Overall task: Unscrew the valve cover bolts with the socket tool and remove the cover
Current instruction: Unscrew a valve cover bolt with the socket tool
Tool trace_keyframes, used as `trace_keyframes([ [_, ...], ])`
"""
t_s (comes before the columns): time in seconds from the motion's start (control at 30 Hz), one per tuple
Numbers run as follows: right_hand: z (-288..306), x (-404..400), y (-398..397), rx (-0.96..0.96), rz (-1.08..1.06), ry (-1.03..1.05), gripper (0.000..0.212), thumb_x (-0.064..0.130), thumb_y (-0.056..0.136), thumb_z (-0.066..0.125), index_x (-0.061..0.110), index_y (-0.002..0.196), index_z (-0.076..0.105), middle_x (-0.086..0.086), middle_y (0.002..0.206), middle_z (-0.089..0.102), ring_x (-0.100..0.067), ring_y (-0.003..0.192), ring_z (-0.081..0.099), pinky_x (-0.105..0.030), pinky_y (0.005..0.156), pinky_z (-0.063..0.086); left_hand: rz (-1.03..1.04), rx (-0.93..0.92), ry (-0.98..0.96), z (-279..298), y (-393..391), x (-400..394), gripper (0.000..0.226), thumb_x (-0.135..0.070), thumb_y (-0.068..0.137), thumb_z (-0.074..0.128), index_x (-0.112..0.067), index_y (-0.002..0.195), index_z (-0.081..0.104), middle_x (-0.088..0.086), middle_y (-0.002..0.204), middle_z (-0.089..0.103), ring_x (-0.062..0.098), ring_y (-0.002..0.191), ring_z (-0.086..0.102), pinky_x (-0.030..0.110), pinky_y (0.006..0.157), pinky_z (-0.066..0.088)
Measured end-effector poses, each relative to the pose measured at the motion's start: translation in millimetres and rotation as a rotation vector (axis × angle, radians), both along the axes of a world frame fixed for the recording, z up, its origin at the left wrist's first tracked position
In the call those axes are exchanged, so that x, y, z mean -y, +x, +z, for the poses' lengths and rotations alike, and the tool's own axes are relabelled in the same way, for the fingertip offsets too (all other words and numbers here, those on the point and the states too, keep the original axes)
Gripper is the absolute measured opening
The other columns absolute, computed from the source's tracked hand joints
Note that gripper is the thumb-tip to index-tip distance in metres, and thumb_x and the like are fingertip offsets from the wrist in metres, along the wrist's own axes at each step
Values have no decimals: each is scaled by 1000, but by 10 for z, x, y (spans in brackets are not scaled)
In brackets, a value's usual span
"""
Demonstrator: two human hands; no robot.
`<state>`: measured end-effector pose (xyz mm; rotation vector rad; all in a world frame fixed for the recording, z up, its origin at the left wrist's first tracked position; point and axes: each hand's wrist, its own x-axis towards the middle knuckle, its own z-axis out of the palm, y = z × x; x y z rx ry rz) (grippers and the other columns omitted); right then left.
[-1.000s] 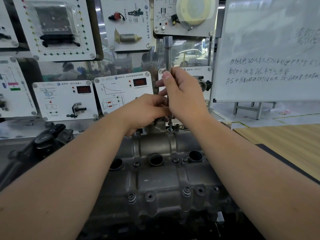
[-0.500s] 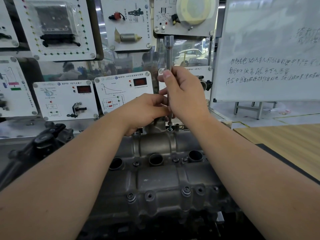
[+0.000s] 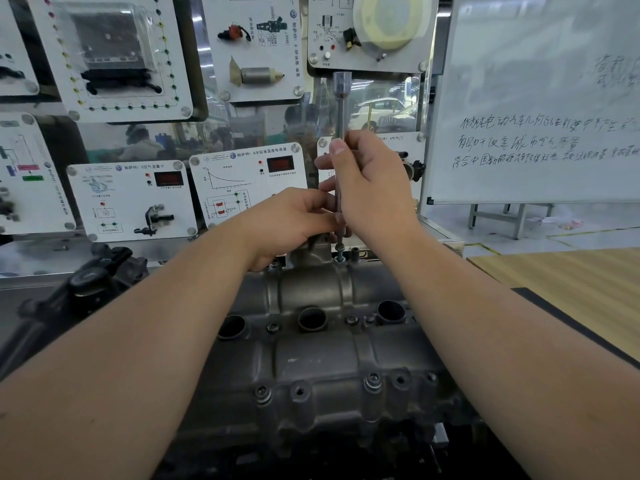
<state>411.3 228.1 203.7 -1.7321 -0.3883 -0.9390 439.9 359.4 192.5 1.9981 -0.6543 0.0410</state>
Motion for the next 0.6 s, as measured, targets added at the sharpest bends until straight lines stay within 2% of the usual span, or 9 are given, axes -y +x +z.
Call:
trace_keyframes([
  [0.07, -3, 7, -2, 10, -8, -5, 18, 31, 105, 51, 33, 90, 60, 14, 82, 72, -9, 70, 70, -30, 57, 54, -5, 13, 0, 5, -7, 6, 19, -12, 98, 67, -4, 114, 71, 17, 108, 77, 42, 116, 64, 57, 109, 43],
  [0.13, -10, 6, -3, 13, -8, -16, 19, 35, 103, 56, 24, 91, 65, 4, 85, 74, -16, 76, 71, -39, 66, 59, -11, 25, 14, 11, -16, 14, 27, -12, 96, 69, 0, 120, 67, 19, 109, 76, 46, 117, 62, 62, 110, 43],
  [0.2, -18, 10, 4, 14, -21, -43, 25, 36, 103, 57, 17, 91, 67, -3, 85, 73, -21, 78, 70, -43, 70, 58, -9, 29, 23, 14, -20, 16, 32, -11, 95, 70, 3, 123, 64, 20, 111, 75, 46, 117, 62, 63, 110, 42],
  [0.3, -19, 12, 11, 12, -41, -70, 32, 33, 105, 52, 11, 86, 64, -5, 80, 71, -20, 74, 68, -43, 70, 55, 3, 21, 29, 11, -8, 7, 27, -10, 95, 69, 0, 120, 67, 19, 110, 75, 41, 116, 64, 57, 111, 44],
  [0.37, -16, 12, 19, -2, -31, -81, 33, 33, 107, 48, 17, 82, 63, 5, 77, 69, -14, 70, 66, -42, 69, 57, 7, 15, 34, 7, 1, 4, 19, -10, 96, 67, -3, 114, 71, 18, 108, 76, 36, 114, 67, 53, 111, 45],
  [0.47, -13, 3, 22, -24, -1, -85, 30, 34, 108, 44, 26, 84, 60, 10, 82, 72, -9, 70, 66, -39, 70, 57, 1, 18, 22, 5, 5, 5, 15, -9, 97, 67, -3, 108, 74, 23, 109, 74, 40, 116, 65, 55, 111, 45],
  [0.53, -23, 3, 19, -23, 21, -57, 12, 38, 106, 48, 30, 101, 55, 11, 88, 74, -7, 77, 68, -38, 74, 57, -1, 22, 21, 8, 5, 10, 17, -10, 96, 68, -1, 110, 73, 23, 109, 75, 42, 116, 65, 58, 110, 44],
  [0.57, -27, 7, 20, -26, 26, -40, 9, 40, 104, 52, 33, 110, 51, 10, 91, 75, -7, 81, 70, -39, 78, 58, -2, 23, 23, 8, 6, 14, 20, -9, 96, 68, 1, 112, 71, 23, 109, 75, 43, 115, 64, 59, 110, 44],
  [0.6, -29, 14, 22, -25, 28, -27, 15, 40, 102, 56, 34, 114, 48, 8, 93, 76, -9, 85, 70, -42, 81, 59, -1, 24, 24, 10, 5, 16, 23, -9, 95, 68, 3, 115, 69, 23, 109, 75, 44, 116, 64, 60, 110, 44],
])
